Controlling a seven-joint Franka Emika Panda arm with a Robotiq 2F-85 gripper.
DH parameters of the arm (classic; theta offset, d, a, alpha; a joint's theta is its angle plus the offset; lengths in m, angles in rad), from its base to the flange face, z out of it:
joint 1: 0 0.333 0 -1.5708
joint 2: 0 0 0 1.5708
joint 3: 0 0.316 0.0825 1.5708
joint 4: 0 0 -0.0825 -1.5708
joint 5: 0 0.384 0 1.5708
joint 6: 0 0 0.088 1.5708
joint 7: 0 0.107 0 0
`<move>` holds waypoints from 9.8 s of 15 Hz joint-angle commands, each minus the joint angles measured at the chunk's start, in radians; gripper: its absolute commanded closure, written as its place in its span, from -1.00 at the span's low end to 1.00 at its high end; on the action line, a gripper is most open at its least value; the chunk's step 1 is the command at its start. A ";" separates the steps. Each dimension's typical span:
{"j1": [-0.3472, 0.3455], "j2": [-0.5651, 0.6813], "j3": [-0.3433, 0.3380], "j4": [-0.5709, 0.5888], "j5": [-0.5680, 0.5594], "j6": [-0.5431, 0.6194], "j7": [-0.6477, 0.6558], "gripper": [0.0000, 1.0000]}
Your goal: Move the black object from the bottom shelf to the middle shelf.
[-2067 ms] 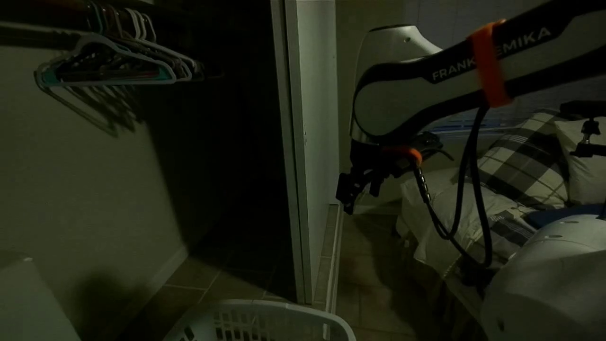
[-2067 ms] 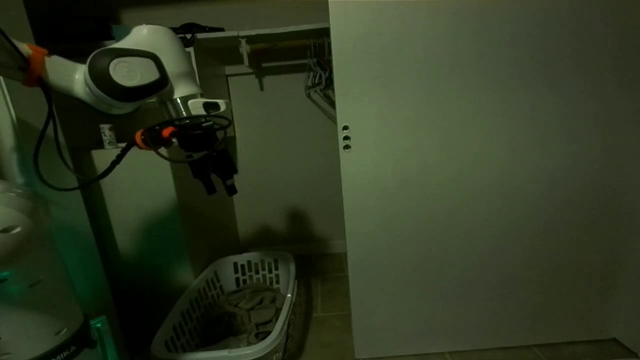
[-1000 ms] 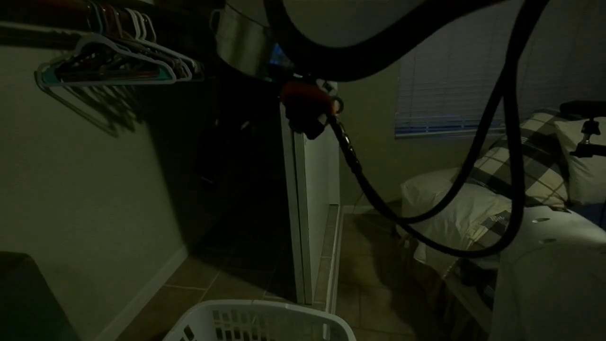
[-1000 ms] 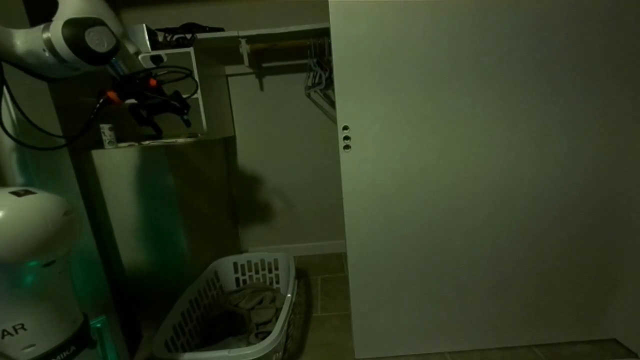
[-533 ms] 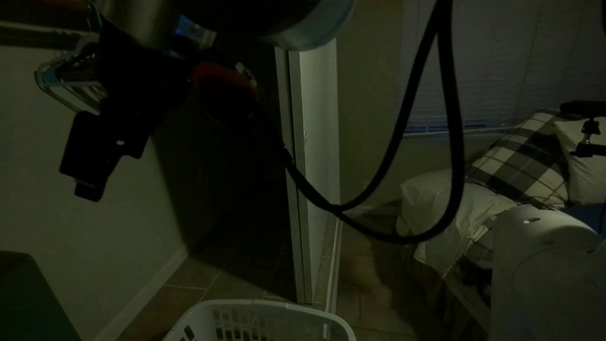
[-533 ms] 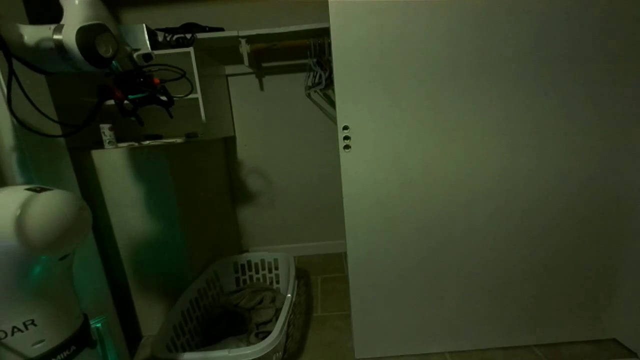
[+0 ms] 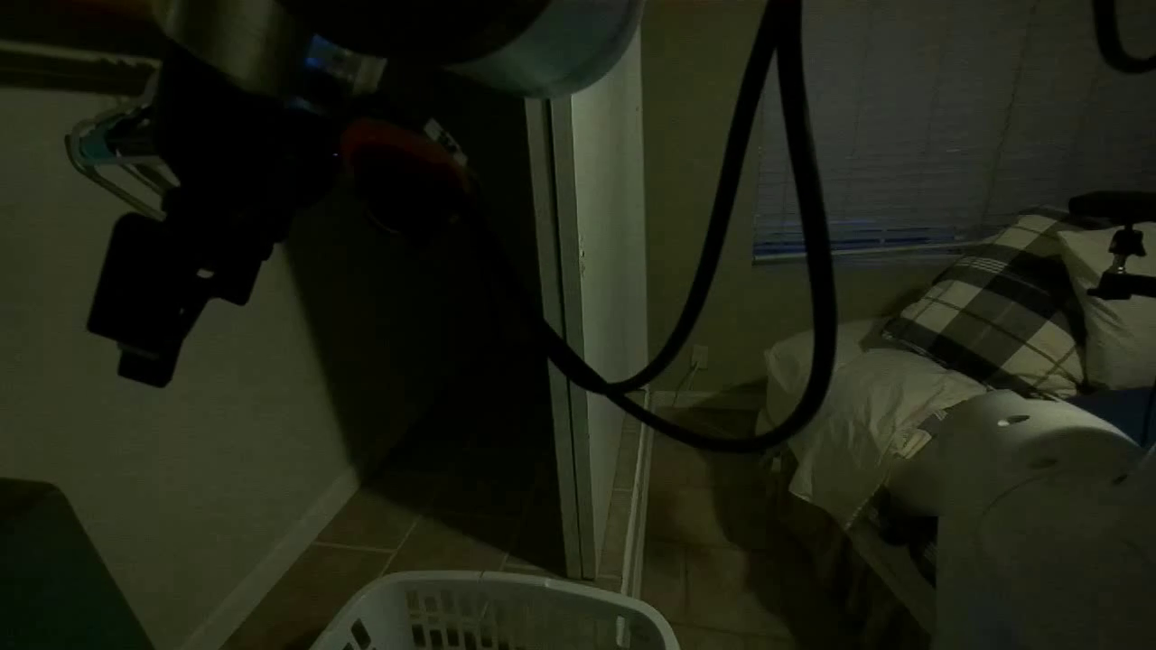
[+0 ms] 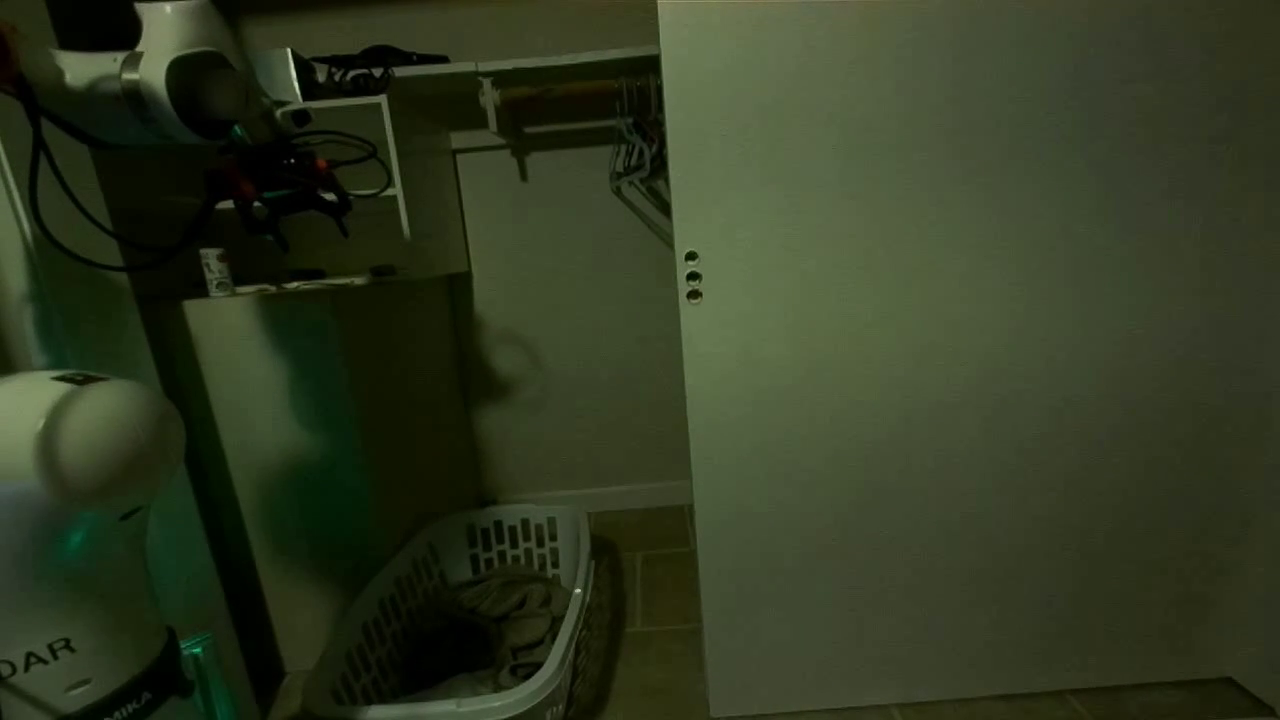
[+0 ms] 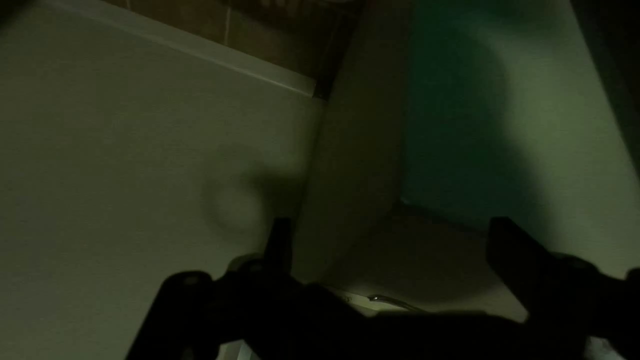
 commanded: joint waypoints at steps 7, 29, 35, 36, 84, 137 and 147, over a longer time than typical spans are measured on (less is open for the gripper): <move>0.020 0.290 -0.014 0.294 0.021 0.128 -0.189 -1.00; -0.084 0.629 0.206 0.564 0.032 0.207 0.016 -1.00; -0.084 0.744 0.203 0.649 -0.193 0.263 0.198 -1.00; -0.080 0.762 0.202 0.671 -0.216 0.259 0.216 -1.00; -0.047 0.831 0.168 0.765 -0.197 0.237 0.228 0.86; 0.004 0.860 0.133 1.091 -0.175 0.106 0.253 0.80; 0.059 0.828 0.086 1.112 -0.254 0.034 0.334 -0.99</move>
